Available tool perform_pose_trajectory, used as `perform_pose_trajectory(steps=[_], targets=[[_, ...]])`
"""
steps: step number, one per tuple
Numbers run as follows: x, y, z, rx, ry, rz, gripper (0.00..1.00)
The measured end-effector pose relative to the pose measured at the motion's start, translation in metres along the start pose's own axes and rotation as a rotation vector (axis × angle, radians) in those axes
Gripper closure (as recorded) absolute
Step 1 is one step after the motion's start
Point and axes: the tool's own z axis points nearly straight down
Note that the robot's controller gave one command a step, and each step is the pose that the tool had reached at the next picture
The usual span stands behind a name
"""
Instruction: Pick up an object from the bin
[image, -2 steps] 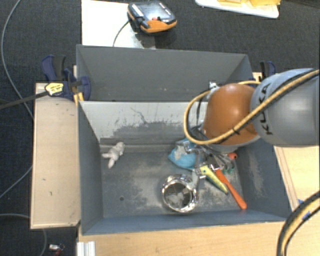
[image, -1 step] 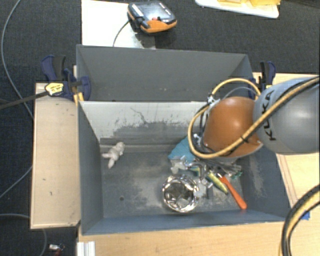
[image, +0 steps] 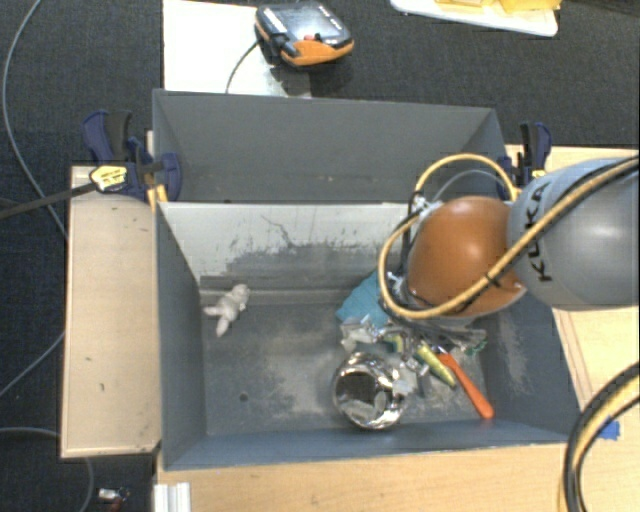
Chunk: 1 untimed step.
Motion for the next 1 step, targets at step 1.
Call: perform_pose_trajectory(steps=[1], targets=[[0.0044, 0.0014, 0.0045, -0.001, 0.001, 0.234, 0.00]])
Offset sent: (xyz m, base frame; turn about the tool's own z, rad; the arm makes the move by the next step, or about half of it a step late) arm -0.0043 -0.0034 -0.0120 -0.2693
